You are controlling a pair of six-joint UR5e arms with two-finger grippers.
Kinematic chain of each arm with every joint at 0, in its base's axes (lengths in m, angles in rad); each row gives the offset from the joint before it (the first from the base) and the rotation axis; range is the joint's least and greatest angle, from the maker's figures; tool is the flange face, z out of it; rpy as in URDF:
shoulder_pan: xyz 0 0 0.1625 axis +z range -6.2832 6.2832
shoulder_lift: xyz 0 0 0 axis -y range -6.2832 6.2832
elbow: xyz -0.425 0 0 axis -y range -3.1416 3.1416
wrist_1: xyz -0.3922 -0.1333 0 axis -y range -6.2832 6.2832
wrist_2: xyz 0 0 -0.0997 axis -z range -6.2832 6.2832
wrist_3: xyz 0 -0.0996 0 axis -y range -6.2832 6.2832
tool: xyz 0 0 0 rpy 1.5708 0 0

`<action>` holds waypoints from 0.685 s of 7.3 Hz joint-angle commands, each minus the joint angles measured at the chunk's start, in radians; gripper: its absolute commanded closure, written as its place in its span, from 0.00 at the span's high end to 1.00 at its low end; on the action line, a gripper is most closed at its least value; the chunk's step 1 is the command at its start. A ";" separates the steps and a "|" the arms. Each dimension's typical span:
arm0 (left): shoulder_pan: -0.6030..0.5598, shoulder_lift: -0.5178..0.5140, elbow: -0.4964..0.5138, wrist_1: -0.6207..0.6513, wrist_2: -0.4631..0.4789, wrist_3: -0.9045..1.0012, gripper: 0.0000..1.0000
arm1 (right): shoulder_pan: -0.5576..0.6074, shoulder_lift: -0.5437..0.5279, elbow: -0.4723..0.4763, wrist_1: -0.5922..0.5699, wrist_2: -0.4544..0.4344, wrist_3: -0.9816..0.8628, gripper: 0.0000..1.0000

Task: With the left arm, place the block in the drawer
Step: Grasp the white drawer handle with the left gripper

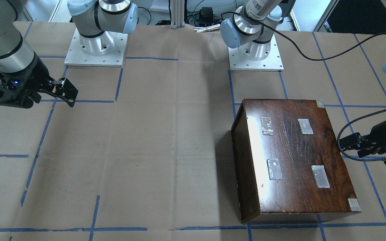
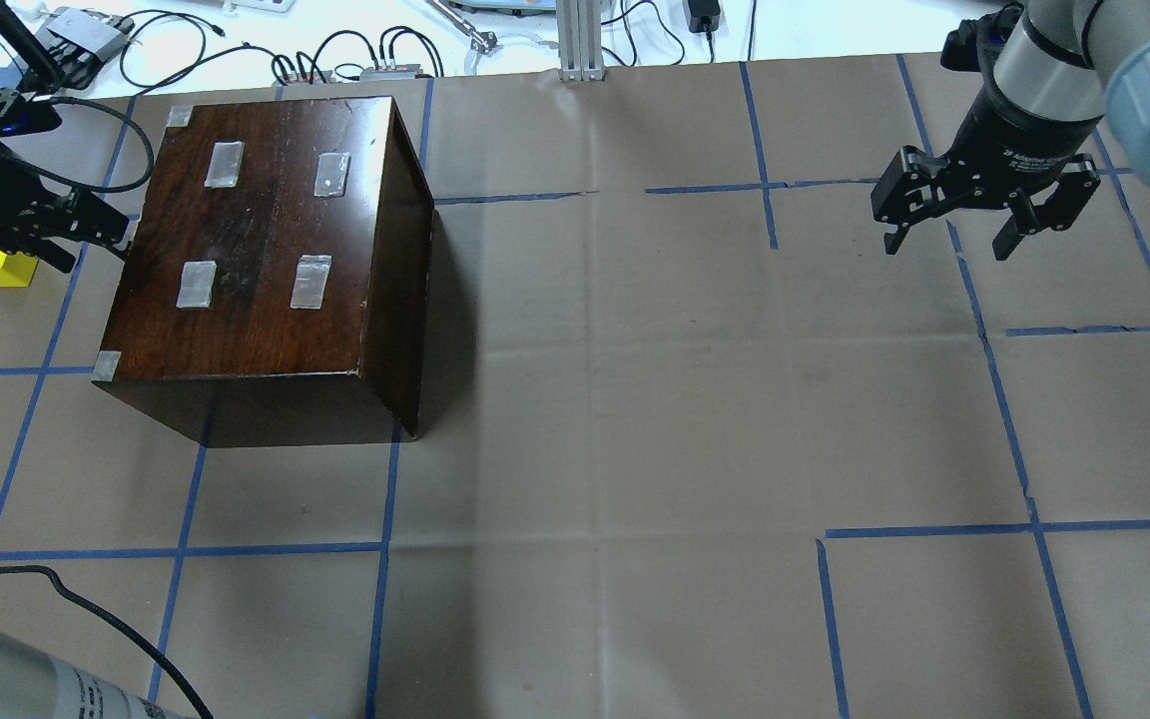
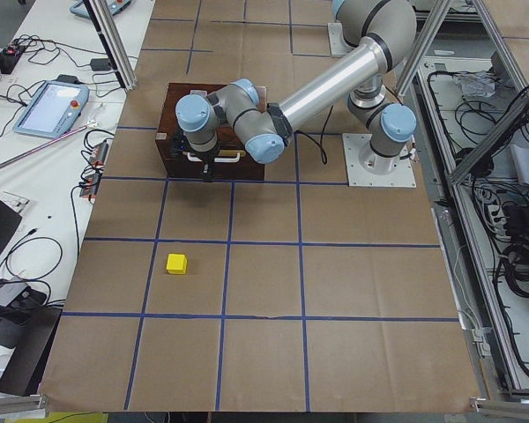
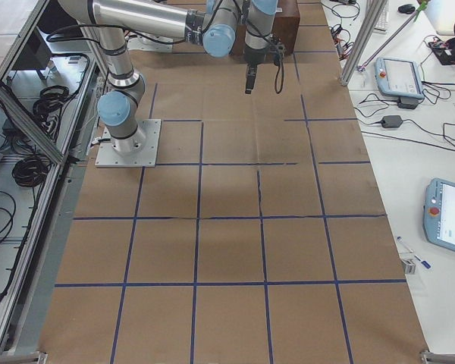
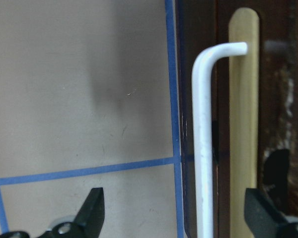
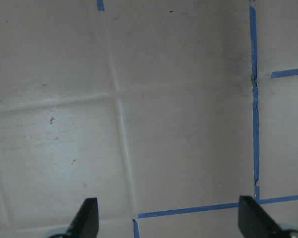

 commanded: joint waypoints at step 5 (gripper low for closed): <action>0.019 -0.022 0.003 -0.001 -0.038 0.000 0.99 | 0.000 0.000 0.000 0.000 0.000 0.000 1.00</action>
